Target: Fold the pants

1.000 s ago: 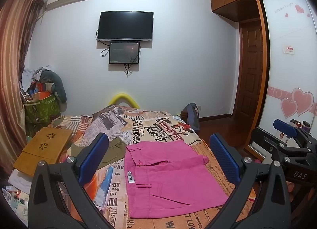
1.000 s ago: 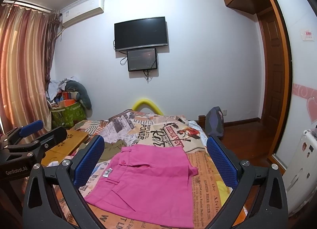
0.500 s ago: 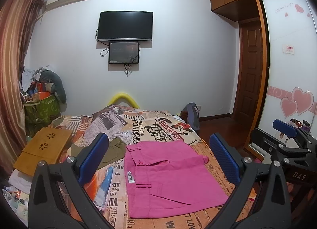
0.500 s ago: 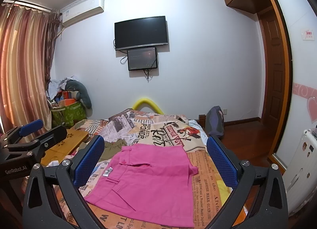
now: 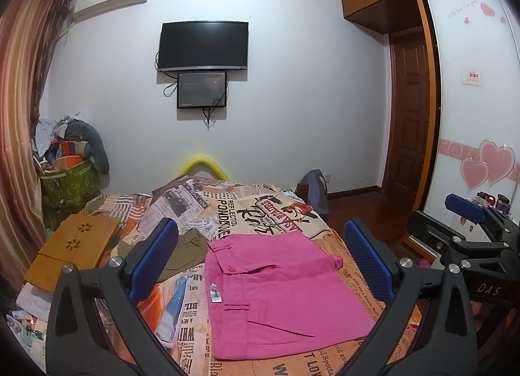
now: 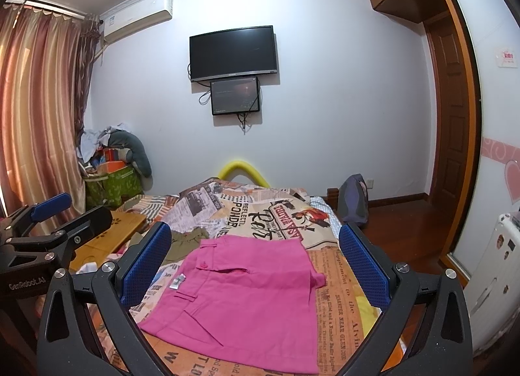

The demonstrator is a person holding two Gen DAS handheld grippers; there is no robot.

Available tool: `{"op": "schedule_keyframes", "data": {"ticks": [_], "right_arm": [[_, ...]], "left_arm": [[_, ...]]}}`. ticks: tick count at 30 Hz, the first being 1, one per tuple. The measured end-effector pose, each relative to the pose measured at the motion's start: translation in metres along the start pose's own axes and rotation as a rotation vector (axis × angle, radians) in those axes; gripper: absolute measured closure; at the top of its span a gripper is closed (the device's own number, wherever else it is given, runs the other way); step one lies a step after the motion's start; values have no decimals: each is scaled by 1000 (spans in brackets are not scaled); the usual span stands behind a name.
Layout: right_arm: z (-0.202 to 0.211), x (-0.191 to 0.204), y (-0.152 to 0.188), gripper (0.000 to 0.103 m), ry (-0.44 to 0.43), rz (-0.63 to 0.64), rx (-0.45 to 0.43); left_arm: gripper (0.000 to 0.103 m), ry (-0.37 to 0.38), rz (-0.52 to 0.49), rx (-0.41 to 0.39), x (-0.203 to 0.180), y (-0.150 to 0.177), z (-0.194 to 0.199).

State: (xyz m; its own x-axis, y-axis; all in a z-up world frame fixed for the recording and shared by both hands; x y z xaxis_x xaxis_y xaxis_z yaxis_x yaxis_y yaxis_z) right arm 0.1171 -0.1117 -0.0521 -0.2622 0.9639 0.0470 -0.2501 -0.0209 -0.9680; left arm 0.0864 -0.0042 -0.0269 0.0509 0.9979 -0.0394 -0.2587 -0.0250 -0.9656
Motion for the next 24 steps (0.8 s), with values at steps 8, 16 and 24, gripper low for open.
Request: {"op": "schedule_keyframes", "data": {"ticks": [8,16,24], "right_arm": [[-2,1,3,0,0,-1,7],[-22,-9,11,0,25,-5,45],[-76,-45,51,0,76,-16,186]], "left_arm": [[0,-2,-2,10,1,1,-5],[0,-7,2,49,6,11,-27],[0,-20,7,169,27,38,-89]]}}
Point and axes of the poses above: each gripper's, at about its wrist camera, not at the fingertips, and z roughly against the way its jaws point, x to its left, y to its underside, the point moved 9 cm from there along -z, roughly the way its jaws point, and after that the axes turned 4 degrees about y, right-handed, at the moved point
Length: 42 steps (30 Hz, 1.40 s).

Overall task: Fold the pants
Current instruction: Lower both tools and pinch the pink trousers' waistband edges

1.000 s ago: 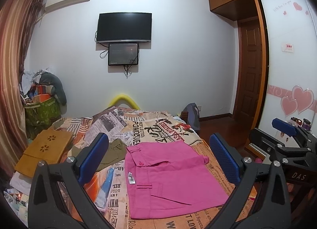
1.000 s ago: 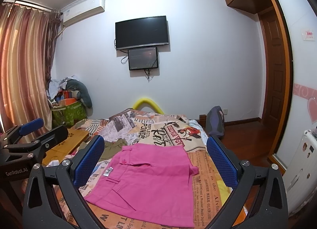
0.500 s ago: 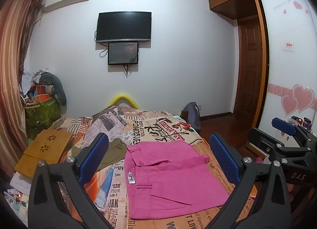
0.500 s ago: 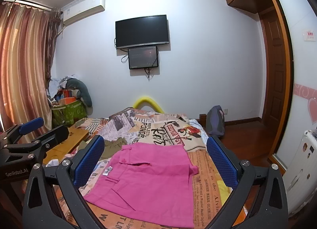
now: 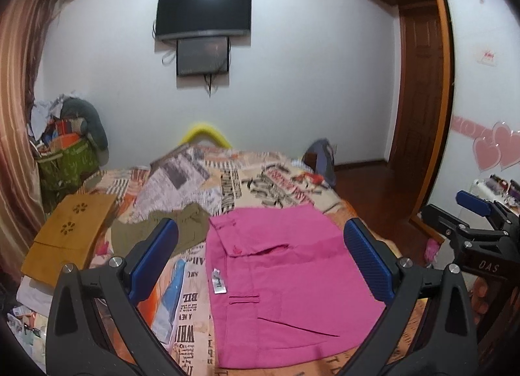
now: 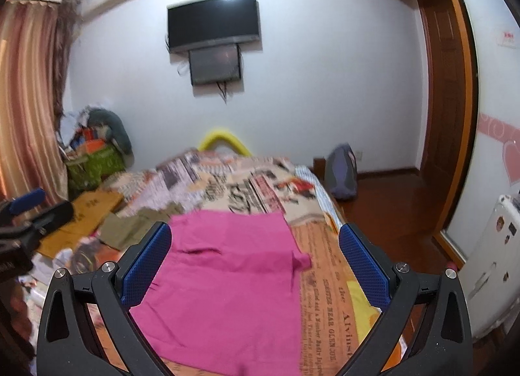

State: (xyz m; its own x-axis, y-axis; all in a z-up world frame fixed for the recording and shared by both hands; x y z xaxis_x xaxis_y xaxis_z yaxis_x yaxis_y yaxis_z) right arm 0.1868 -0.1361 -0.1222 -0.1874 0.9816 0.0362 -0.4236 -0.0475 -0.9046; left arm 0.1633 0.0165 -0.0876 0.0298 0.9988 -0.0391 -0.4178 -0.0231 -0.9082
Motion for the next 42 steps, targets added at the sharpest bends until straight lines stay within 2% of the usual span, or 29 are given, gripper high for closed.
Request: {"op": "schedule_keyframes", "data": {"ticks": [5,9,12,17,19,22,25,32,35,37,38,40,41,42], "right_arm": [[-45,-26,23,0,54,3,111],[-72,-42,39,0,58,-8,200],[-89,-47,50,3,51,-7,253],[-116,-42,70,16,6,15,329],[-129,-41,77,24,-29,9,350],[-143,-40,89,31,-70,-14,390],[-155,-39,99,43,-90,-18,427],[-172,-34,113,56,-153,-26,487],[-178,-28,120,69,-190,-32,525],[-180,-25,123,75,-199,-29,535],[-180,-25,123,78,-200,-24,535],[-179,-23,123,93,-205,-14,534],[-179,-23,123,95,-209,-12,535],[-179,-23,121,95,-207,-6,530]], "left_arm": [[0,-37,-22,116,26,22,-56],[0,-48,-14,202,47,42,-96],[6,-50,-2,271,63,59,-127],[21,-30,22,399,82,92,-173],[35,-2,29,439,81,102,-182],[46,28,22,505,77,118,-198],[46,61,13,549,72,130,-209],[46,95,7,602,69,144,-229],[49,108,15,618,70,148,-236],[60,130,30,632,67,150,-239],[61,136,32,632,66,149,-239],[74,158,22,633,61,149,-239],[75,158,16,634,59,149,-240],[85,145,1,629,59,149,-240]]}}
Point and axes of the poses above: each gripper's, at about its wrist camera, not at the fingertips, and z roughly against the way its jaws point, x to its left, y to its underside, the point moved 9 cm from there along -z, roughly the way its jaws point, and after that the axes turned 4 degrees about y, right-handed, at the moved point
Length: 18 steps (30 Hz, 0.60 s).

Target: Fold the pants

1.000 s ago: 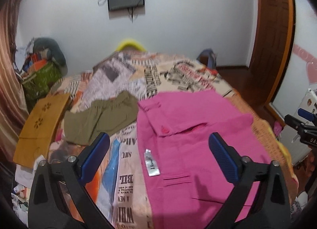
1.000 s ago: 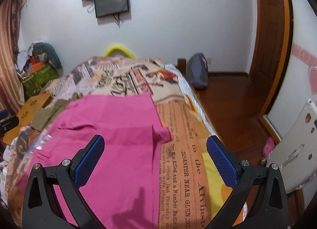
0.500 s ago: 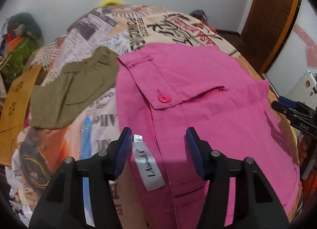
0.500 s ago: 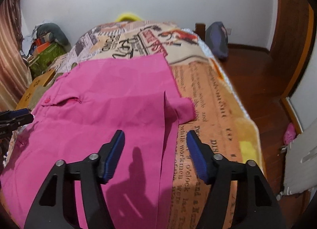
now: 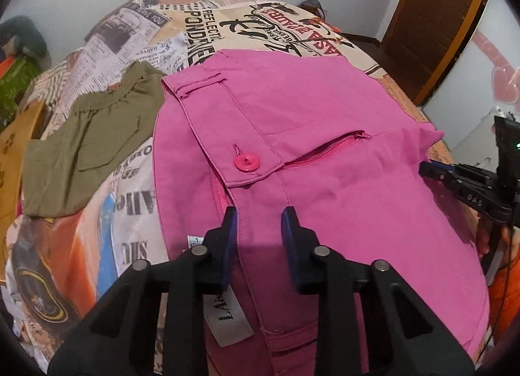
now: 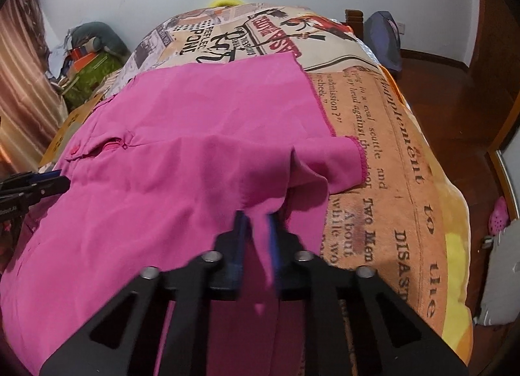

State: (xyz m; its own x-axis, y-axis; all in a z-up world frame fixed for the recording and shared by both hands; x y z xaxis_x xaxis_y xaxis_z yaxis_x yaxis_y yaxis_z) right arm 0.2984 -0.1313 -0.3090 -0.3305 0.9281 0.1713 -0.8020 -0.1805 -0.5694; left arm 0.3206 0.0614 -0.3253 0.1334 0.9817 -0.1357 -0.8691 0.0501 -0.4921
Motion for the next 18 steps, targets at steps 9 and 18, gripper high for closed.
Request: {"op": "schedule_keyframes", "data": {"ticks": [9,18], "right_arm": [[12,0,3,99,83,102,-26],[8,-11,20,100,89,97,17]], "left_arm": [[100,-105,-91,-48,0,-8,20],[99,-137,-128,26,8,0,1]]}}
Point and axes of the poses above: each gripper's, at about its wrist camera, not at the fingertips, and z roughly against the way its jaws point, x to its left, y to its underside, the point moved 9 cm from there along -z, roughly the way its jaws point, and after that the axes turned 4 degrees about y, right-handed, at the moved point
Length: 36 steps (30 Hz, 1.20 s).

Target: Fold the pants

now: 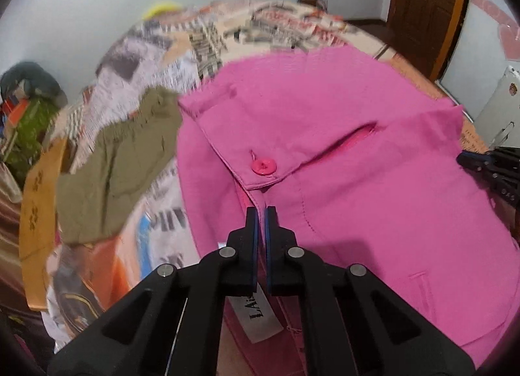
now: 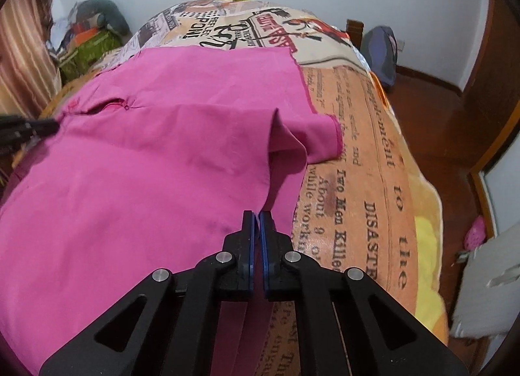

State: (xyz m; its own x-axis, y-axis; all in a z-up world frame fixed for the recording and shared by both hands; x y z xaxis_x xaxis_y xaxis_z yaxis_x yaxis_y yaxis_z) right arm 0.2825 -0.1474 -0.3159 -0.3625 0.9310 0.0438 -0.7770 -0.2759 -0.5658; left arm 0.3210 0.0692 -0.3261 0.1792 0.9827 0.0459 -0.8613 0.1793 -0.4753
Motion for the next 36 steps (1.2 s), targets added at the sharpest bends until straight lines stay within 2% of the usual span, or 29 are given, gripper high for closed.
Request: {"op": "schedule_keyframes", "data": {"ticks": [5,8,11,12,14,15,16,19,24,28,32,36], "right_arm": [[1,3,1,100,-3,-8,10],[7,2,0,99,-23,-43,25],[17,-2,-2,95,-23,-67,11],[21,-4,-6,91,-21,-73,0],[29,-8,-15,80,-14,-76,-35],[33,-10,-20,74,-9,-76,-53],[36,-12,-26,70,-4,-76,-70],[41,-19,-45,67,7,-80,-115],[27,-28,-72,67,18,-89,-143],[-4,-32,-80,67,29,-80,-105],[-31,-35,-76,67,3,-98,-61],[-48,-35,-70,66,-11,-109,-34]], "left_arm": [[98,18,37,2,1,2,-2],[95,18,61,16,4,2,5],[92,12,67,-5,6,-4,19],[87,12,71,-17,8,-7,23],[71,18,86,-46,10,-14,34],[60,19,96,-68,12,-19,39],[54,19,102,-87,13,-24,43],[52,17,116,-117,19,-38,47],[51,27,143,-116,28,-53,32],[51,25,144,-92,32,-57,9],[51,76,181,-39,35,-50,-17],[51,93,188,-42,34,-46,-26]]}}
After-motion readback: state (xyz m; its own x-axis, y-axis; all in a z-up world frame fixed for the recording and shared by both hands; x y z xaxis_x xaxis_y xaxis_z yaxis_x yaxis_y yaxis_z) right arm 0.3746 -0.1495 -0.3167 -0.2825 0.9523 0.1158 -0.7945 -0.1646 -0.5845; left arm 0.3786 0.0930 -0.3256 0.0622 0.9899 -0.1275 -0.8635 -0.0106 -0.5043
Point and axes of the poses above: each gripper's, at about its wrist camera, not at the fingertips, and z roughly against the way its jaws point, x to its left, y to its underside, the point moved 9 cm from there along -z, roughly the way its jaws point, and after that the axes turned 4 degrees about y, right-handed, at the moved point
